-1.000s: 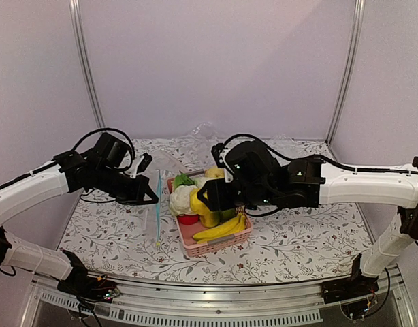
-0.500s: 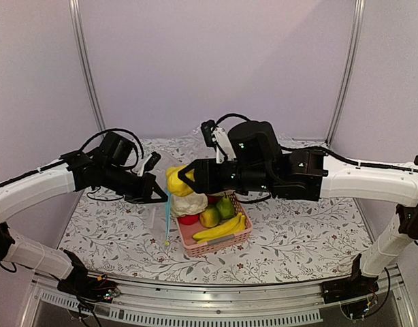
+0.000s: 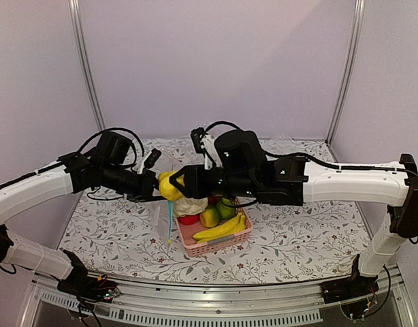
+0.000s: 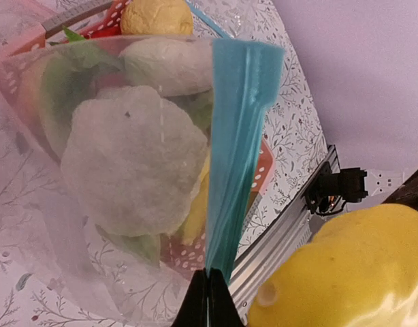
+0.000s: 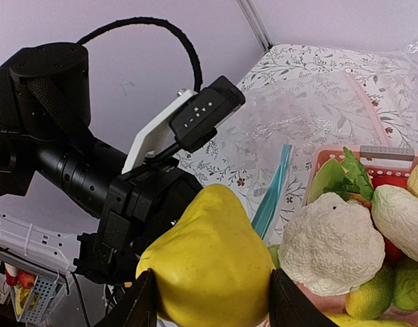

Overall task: Place the food in the zip-top bag and seal the zipper
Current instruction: Place the fake fruit in the zipper food storage bag.

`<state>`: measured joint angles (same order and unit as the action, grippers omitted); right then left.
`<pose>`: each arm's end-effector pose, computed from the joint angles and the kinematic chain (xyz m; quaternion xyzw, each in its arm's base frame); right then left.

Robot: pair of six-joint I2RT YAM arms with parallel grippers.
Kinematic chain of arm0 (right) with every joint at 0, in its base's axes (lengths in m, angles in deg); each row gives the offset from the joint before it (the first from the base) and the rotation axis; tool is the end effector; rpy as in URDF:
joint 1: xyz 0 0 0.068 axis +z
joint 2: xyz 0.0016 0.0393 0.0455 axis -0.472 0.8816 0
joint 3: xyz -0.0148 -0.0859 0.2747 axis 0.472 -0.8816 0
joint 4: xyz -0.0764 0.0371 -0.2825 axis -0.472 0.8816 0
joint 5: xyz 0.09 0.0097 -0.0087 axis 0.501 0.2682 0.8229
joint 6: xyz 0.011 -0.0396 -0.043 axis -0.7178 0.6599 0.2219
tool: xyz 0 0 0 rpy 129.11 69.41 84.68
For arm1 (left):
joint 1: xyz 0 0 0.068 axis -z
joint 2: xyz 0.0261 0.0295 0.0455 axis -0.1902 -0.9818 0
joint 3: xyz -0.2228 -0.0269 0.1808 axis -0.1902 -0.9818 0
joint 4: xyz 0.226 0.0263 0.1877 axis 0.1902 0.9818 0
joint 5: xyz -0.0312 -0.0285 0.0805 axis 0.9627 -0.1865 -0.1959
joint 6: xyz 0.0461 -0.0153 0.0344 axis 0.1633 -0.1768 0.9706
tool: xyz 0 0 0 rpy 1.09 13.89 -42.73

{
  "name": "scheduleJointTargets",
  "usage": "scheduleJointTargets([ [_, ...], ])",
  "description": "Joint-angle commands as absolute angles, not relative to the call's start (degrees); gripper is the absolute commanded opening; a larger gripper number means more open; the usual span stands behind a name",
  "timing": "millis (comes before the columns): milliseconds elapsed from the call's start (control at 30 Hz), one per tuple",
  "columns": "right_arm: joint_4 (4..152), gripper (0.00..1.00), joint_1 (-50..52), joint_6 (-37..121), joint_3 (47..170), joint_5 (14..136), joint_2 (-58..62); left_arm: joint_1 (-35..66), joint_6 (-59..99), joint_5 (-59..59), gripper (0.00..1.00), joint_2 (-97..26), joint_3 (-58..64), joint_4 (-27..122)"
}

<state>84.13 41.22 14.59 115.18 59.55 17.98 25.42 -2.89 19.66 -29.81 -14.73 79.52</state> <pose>0.1635 0.4186 0.3343 -0.2151 0.7974 0.4074 0.3897 0.2213 -0.1884 0.2782 0.1103 0.8958 -0.3943 0.1730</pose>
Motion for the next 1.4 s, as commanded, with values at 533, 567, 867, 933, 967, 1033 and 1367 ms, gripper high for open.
scheduleJointTargets([
  [533, 83.58, 0.47, 40.15, 10.69, 109.27, 56.08, 17.24, 24.33, -4.74, 21.02, 0.00, -27.01, -17.92, 74.43],
  [567, 83.62, 0.47, 40.02, 10.49, 109.35, 56.30, 17.46, 24.22, -4.62, 21.18, 0.00, -26.80, -18.09, 74.16],
  [867, 85.69, 0.47, 39.19, 9.45, 110.96, 56.99, 19.78, 24.03, -3.38, 24.95, 0.00, -25.81, -18.96, 71.78],
  [933, 85.91, 0.47, 39.02, 9.04, 111.34, 57.36, 20.27, 24.02, -3.42, 26.40, 0.00, -25.59, -19.19, 70.60],
  [967, 85.97, 0.47, 38.93, 8.91, 111.73, 57.54, 20.66, 24.02, -3.43, 27.41, 0.00, -25.68, -19.28, 70.00],
  [1033, 86.32, 0.47, 38.98, 8.84, 112.42, 57.90, 21.23, 24.02, -3.42, 29.21, 0.00, -25.67, -19.30, 69.13],
  [1367, 86.14, 0.46, 38.97, 9.14, 114.13, 59.43, 22.67, 23.95, -6.40, 34.15, 0.00, -25.22, -20.54, 61.87],
])
